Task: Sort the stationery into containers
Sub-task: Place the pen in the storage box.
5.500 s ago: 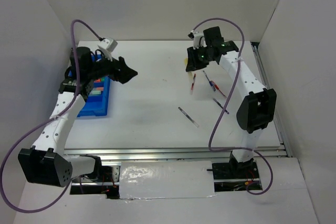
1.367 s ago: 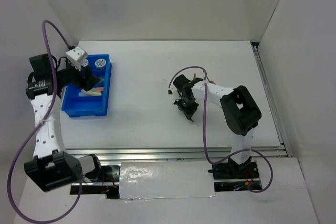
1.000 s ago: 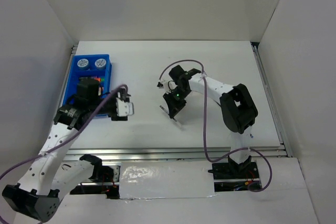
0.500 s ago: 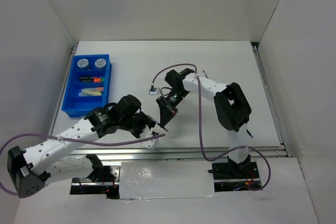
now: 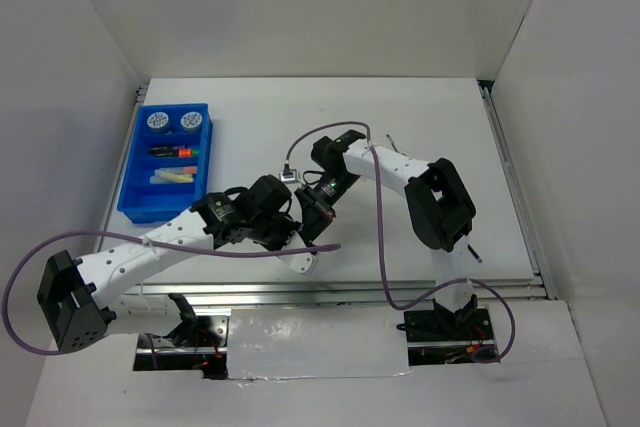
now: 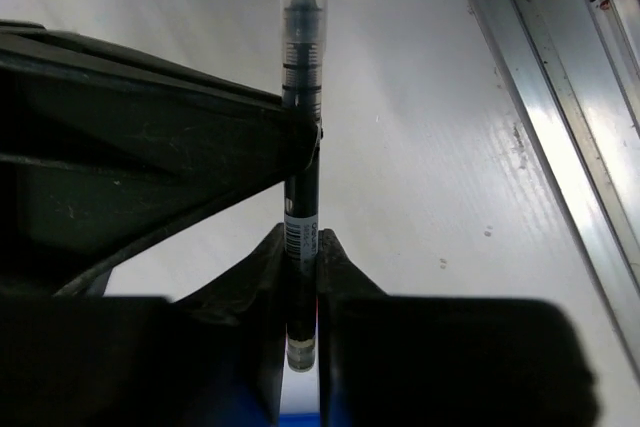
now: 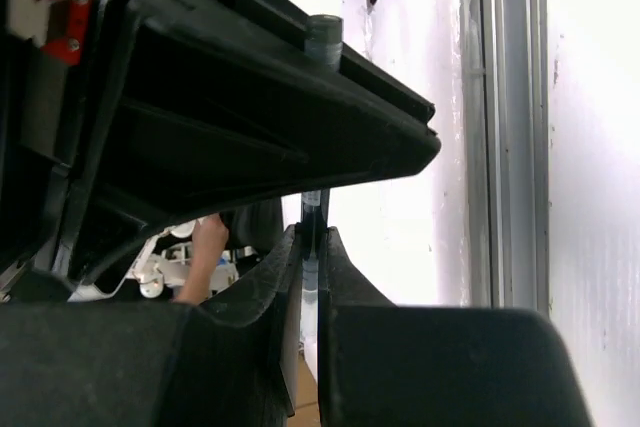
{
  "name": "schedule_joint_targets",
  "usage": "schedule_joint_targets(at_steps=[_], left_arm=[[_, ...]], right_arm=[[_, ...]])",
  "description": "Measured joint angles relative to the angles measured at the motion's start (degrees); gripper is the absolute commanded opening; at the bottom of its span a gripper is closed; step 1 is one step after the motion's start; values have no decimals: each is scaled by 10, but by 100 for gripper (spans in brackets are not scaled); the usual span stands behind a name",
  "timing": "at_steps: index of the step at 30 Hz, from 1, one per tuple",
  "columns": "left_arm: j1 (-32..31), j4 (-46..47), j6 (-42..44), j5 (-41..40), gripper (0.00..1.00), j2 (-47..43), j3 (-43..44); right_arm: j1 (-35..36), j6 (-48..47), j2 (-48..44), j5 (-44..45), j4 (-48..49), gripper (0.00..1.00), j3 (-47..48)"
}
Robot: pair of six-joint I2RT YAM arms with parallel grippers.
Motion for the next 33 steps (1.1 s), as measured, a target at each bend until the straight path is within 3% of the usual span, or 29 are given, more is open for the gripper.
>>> schedule_joint_targets(at_steps=[2,3,6,9,13,19,22,27,33], left_arm=[[0,-10,5,1,5,-1,0],[0,-11,5,3,2,-2,0],[13,-13,5,5,0,-9,0],[59,-21,13,7,0,-38,-5],[193,-66,67,26,0,-82,-5],[595,-150,290,79,0,-70,14],[719,-191,366,97,0,-7,67],[834,-190,427,129,0,137,165],[847,-168,451,122,6,203,186]], right_arm=[[0,-7,1,-1,-7,9,0],[0,-9,1,-2,-11,28,1],[0,-14,3,-6,-18,50,2],[-7,-13,3,-5,-18,55,2],[-48,11,-5,3,0,55,-6],[-174,37,-36,28,26,53,-24],[-219,38,-47,38,31,53,-41],[-235,45,-66,57,38,53,-78],[-233,51,-74,67,43,52,-79]])
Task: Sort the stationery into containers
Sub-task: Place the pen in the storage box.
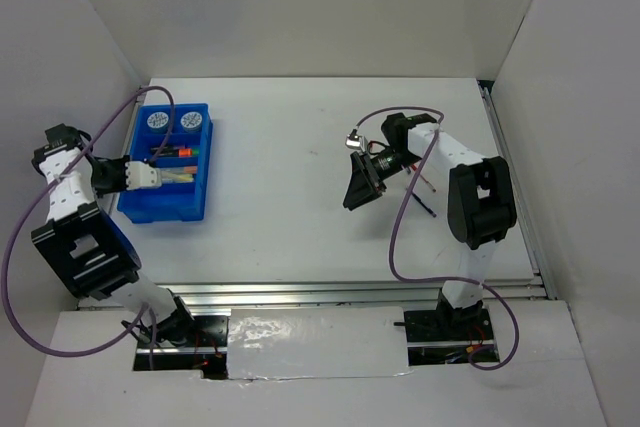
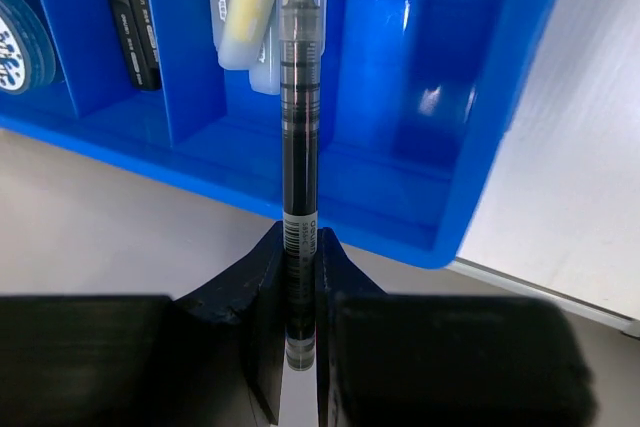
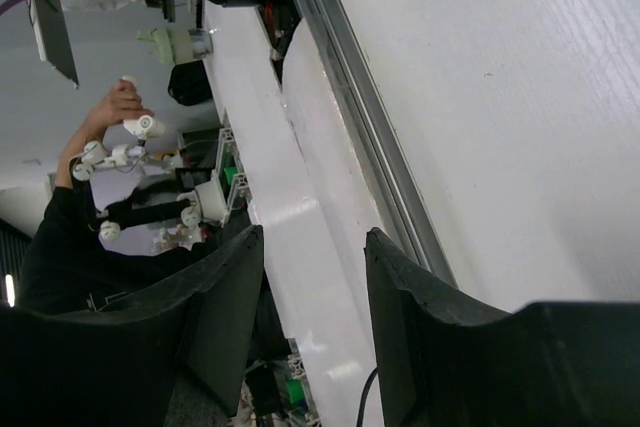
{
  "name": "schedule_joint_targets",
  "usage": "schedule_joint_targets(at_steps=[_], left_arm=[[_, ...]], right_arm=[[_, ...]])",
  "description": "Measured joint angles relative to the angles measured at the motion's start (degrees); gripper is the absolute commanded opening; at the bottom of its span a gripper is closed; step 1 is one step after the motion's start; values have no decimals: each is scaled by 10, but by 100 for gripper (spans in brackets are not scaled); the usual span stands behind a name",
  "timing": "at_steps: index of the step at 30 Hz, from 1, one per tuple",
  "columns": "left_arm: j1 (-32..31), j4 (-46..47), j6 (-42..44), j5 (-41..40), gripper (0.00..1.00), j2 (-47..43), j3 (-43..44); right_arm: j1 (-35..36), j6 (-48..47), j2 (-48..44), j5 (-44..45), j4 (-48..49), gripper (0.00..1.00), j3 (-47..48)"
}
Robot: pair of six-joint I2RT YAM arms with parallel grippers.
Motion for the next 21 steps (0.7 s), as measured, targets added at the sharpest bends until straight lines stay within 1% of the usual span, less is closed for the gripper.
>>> schedule_joint_targets(at_steps=[5,7,11,15,19,21], left_arm=[[-13,23,3,-19,14,28,2],[-23,29,3,-28,15,37,2],[-42,42,4,-36,20,40,-1],[-61,53,4,-43,23,40,-11],[-75,58,4,-52,23,43,-12],[-79,58,4,-58,25,48,-12]], right_arm=[[0,0,0,4,0,52,0],[0,0,0,5,0,52,0],[0,-2,0,6,-1,52,0],[0,-5,1,6,-1,52,0],[0,-12,3,6,-4,52,0],[0,-16,7,6,-6,51,0]])
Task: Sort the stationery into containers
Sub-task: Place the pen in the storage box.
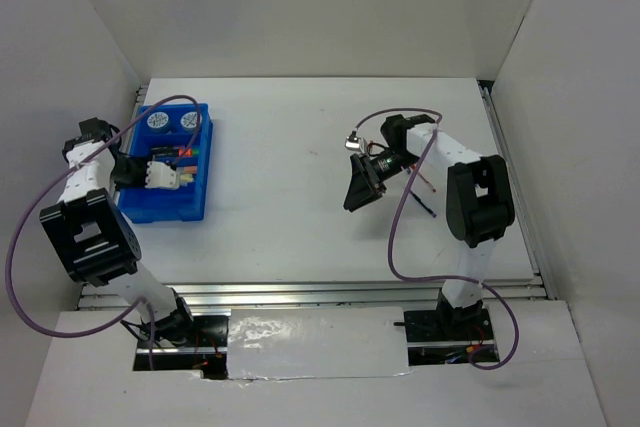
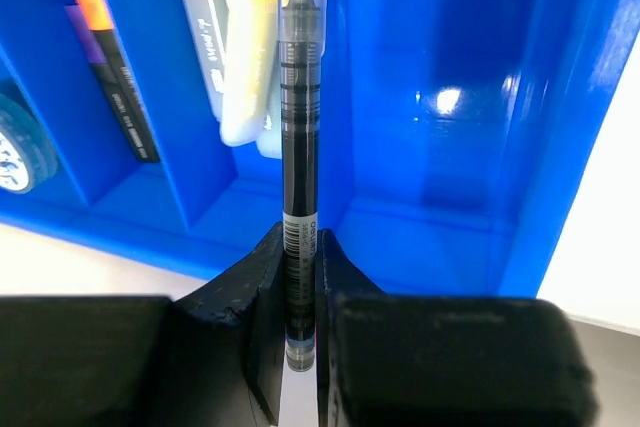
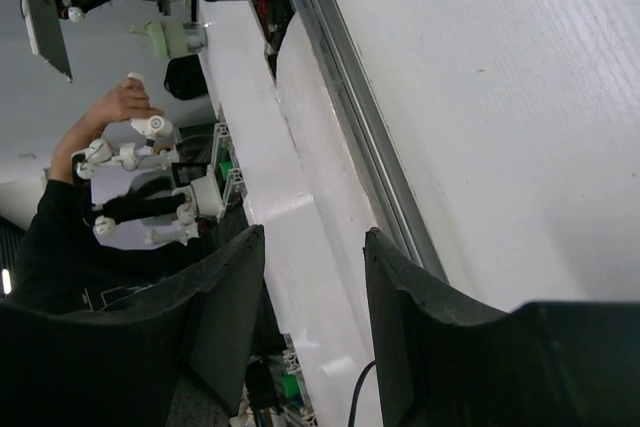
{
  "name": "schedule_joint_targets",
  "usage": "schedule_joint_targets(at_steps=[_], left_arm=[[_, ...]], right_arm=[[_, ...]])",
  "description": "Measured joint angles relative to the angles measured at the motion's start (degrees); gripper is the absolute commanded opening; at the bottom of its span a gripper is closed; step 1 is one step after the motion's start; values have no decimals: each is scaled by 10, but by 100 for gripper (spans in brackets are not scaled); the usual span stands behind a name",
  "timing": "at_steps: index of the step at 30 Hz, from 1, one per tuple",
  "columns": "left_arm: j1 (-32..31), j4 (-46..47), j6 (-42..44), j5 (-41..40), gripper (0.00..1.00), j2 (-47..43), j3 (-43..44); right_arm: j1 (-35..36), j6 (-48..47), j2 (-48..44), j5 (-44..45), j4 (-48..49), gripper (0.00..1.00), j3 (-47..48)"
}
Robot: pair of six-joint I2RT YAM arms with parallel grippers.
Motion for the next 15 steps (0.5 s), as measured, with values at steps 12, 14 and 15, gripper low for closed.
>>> schedule_joint_targets(at_steps=[12,14,15], left_arm=[[-11,4,2,-20,54,3,-35],[-12,5,2,-18,53,2,-34],[-12,4,2,-15,53,2,-32]], right_arm=[[0,-9,9,0,-5,51,0],[0,-10,9,0,-5,50,0],[-2,-10,9,2,-5,50,0]])
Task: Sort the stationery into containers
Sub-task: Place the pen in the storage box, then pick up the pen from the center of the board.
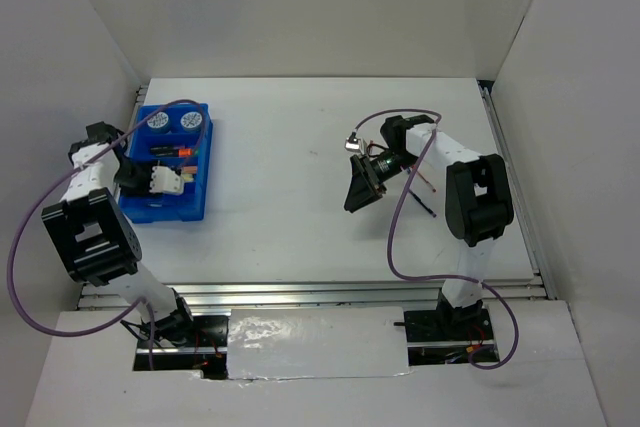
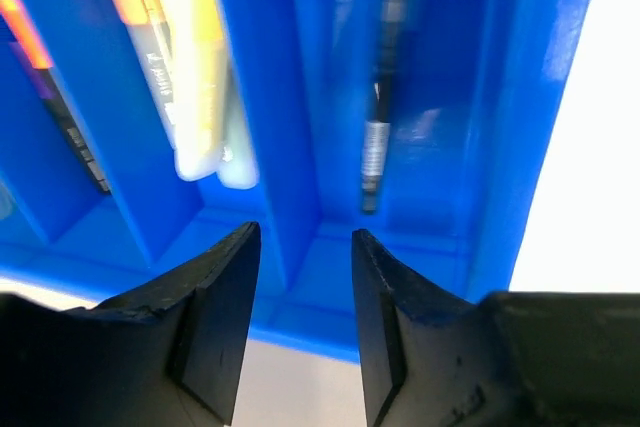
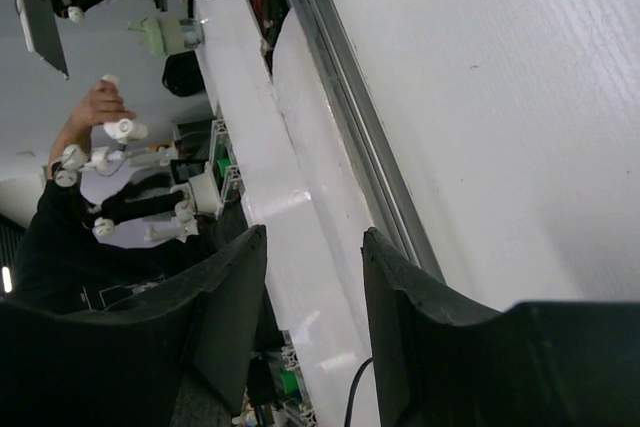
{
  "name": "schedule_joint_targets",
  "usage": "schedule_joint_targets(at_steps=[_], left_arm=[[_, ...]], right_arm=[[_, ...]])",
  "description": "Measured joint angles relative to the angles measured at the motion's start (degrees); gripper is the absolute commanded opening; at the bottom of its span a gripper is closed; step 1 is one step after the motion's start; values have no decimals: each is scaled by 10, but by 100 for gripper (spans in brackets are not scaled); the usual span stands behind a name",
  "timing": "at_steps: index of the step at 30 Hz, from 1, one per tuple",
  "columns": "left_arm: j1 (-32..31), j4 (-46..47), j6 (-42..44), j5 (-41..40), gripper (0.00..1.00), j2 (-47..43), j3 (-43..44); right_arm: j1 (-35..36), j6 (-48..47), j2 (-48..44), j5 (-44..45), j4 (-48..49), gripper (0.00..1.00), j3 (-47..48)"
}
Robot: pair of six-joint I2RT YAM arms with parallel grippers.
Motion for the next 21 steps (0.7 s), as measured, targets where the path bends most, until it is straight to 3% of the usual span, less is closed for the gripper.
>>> schedule_joint_targets(at_steps=[5,11,16,21], left_arm=[[0,-23,0,43,49,-4,82],[-16,-12,-81,124,56,-66,201],[-92,58,-241,151,64,-194,123],[-173,110,-374,145,66,-271,18]], right_arm=[[-18,1,-10,47,1,45,0],[-101,3,-102,269,29,38,-20],[-159,-13,-150,458,51,35,-52],[-176,-20,-92,576,92,36,-52]])
